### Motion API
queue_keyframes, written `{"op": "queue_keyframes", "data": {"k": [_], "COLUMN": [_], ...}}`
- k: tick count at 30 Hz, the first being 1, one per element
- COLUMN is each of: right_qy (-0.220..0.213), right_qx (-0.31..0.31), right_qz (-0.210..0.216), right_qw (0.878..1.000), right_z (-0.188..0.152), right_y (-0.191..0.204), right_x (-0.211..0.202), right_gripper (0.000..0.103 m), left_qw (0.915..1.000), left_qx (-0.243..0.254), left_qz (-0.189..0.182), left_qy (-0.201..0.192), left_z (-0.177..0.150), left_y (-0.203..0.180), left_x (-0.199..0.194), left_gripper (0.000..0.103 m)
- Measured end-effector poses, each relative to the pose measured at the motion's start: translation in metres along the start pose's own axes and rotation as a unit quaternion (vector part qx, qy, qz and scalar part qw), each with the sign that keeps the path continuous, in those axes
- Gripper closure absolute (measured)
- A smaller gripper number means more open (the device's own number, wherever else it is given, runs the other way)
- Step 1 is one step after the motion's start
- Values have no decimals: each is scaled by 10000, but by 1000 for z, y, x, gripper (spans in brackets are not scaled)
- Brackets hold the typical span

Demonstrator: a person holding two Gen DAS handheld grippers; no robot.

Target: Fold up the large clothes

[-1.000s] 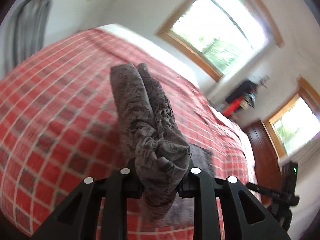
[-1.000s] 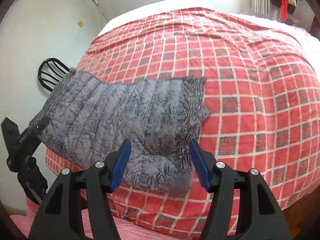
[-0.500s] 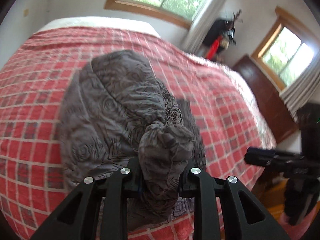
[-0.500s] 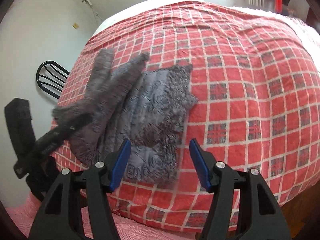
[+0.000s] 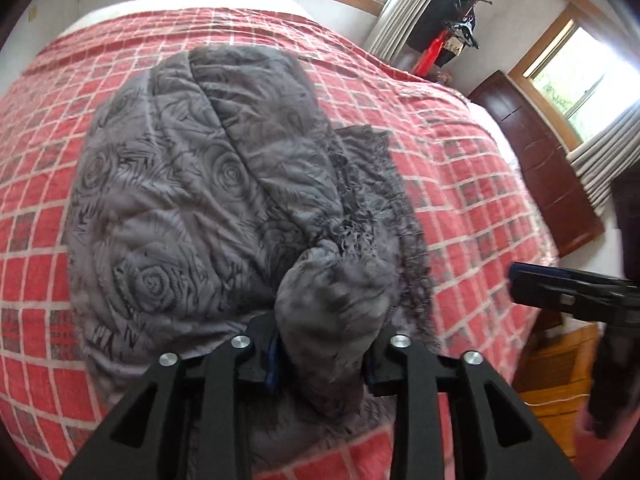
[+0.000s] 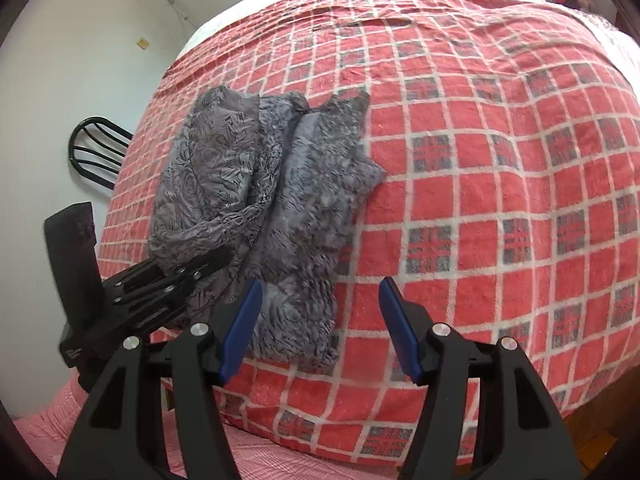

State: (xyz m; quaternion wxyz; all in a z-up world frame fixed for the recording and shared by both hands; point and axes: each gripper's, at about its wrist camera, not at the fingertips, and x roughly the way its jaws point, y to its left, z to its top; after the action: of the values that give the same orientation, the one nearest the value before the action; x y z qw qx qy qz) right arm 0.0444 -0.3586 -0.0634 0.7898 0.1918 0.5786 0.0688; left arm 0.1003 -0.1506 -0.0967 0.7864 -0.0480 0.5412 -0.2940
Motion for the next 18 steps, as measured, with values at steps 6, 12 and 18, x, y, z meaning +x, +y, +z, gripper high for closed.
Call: {"op": "queue_keyframes", "data": {"k": [6,12,18], "right_qy": [110,484,1015], "right_qx": [-35,118,382], "right_qz": [496,1114,1319], "right_qw": [9987,9925,9853], "right_z": [25,58,80], "right_y": [11,24,38], "right_x": [13,38,76], "right_gripper": [30,17,17], "left_qw": [9944,9955,9873], "left_qx": [-209,-563,-601], "left_qz": [-1031,-192,1373], "left_qy": [-76,-744,-520], "left_z": [0,12,26], "left_y": [11,45,72], "left_x": [-60,-101,-78], "left_gripper": [59,55,56]}}
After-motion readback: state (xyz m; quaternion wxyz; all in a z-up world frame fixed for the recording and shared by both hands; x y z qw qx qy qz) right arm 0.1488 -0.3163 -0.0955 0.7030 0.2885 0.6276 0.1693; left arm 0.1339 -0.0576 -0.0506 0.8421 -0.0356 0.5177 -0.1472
